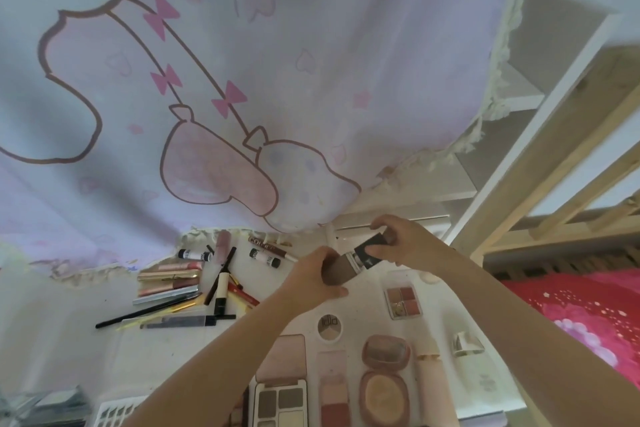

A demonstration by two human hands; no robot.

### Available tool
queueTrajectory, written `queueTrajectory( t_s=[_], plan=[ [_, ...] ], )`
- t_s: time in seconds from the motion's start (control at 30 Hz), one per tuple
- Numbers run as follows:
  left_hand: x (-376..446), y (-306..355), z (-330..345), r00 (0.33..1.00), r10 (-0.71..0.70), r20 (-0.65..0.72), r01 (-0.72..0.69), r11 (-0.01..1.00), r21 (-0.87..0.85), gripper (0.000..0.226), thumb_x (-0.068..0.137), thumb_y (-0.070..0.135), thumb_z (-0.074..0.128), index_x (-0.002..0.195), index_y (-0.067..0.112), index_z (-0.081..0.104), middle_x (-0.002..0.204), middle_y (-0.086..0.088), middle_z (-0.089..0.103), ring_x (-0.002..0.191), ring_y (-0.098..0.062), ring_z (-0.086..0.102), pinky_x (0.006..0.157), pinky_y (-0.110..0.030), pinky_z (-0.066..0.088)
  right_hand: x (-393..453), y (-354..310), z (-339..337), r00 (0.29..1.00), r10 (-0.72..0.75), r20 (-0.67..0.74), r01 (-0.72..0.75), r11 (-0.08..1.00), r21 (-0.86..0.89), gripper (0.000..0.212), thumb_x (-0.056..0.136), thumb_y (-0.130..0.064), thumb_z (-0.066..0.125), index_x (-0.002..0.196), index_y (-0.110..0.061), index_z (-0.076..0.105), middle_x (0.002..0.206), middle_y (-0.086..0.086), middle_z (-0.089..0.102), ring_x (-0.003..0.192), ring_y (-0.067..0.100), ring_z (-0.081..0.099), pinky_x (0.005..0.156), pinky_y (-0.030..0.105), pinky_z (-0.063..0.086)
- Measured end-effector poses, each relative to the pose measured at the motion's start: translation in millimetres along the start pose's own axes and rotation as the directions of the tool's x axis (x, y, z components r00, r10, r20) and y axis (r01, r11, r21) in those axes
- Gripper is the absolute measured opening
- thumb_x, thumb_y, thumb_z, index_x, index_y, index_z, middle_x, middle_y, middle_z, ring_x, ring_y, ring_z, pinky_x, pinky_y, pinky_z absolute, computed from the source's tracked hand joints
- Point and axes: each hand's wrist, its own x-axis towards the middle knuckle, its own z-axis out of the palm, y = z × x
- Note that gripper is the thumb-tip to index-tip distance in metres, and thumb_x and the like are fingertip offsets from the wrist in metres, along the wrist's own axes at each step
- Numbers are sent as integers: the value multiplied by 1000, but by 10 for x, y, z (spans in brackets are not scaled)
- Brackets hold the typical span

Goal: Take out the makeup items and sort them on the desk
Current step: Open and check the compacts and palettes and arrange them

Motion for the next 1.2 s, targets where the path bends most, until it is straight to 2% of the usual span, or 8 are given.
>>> queueTrajectory(
  t_s=[0.23, 0.4, 0.57, 0.7, 0.77, 0.83, 1.03, 1.2],
  plan=[
    [437, 1, 287, 994, -34, 103, 24, 995, 100, 48, 75, 17, 71, 118, 9, 53, 117, -10, 58, 108, -26, 55, 81, -23, 40, 128, 170, 9, 998, 35, -53, -40, 993, -108, 36, 80, -12, 65, 115, -6, 57, 107, 16, 65, 98, 30, 60, 84, 29, 45],
    [627, -43, 542, 991, -122, 49, 120, 992, 40, 29, 73, 12, 70, 89, 18, 46, 92, 1, 52, 88, -18, 52, 67, -19, 35, 176, 267, 131, 999, -4, -49, -10, 963, -269, 32, 81, -12, 61, 113, -9, 59, 110, 9, 63, 98, 20, 55, 86, 24, 42],
    [708, -69, 736, 989, -145, -5, 145, 989, -22, 21, 79, 19, 62, 87, 20, 43, 69, 15, 40, 81, -10, 46, 49, -6, 28, 196, 348, 169, 1000, -24, -10, 19, 928, -371, 37, 86, -12, 56, 123, -10, 53, 118, 10, 58, 108, 21, 51, 91, 23, 35],
    [695, -134, 770, 989, -143, 31, 145, 980, -139, 17, 81, 16, 63, 83, 22, 47, 76, 10, 48, 85, -14, 50, 56, -6, 32, 229, 376, 204, 997, -59, 50, 76, 880, -469, 45, 88, -15, 55, 132, -15, 46, 124, 9, 53, 115, 22, 47, 97, 24, 35],
    [657, -202, 695, 994, -102, 32, 105, 989, -105, 25, 82, 9, 61, 105, 16, 55, 101, 1, 55, 103, -17, 54, 74, -10, 38, 238, 376, 234, 995, -72, 74, 99, 862, -497, 45, 88, -13, 54, 132, -14, 45, 123, 10, 52, 115, 22, 46, 98, 26, 36],
    [610, -303, 573, 997, -74, 29, 75, 997, -12, 43, 82, 4, 59, 123, 9, 50, 123, -5, 52, 117, -19, 50, 93, -16, 37, 248, 386, 264, 991, -91, 96, 128, 846, -517, 45, 88, -12, 53, 132, -13, 45, 122, 10, 51, 114, 22, 46, 97, 26, 36],
    [335, -531, 342, 968, -128, 217, 63, 957, 284, 44, 85, 18, 60, 126, 12, 46, 126, -6, 50, 114, -21, 50, 93, -26, 40, 209, 417, 320, 993, -99, 61, 116, 837, -536, 46, 87, -13, 52, 132, -13, 44, 121, 10, 52, 114, 23, 47, 96, 28, 39],
    [229, -509, 424, 902, -201, 381, -9, 875, 484, 68, 81, 28, 66, 137, 14, 32, 132, -10, 43, 121, -27, 45, 97, -34, 39, 201, 573, 413, 988, -149, 44, 152, 863, -482, 57, 83, -26, 61, 135, -17, 40, 125, 4, 53, 118, 22, 46, 98, 26, 36]
  ],
)
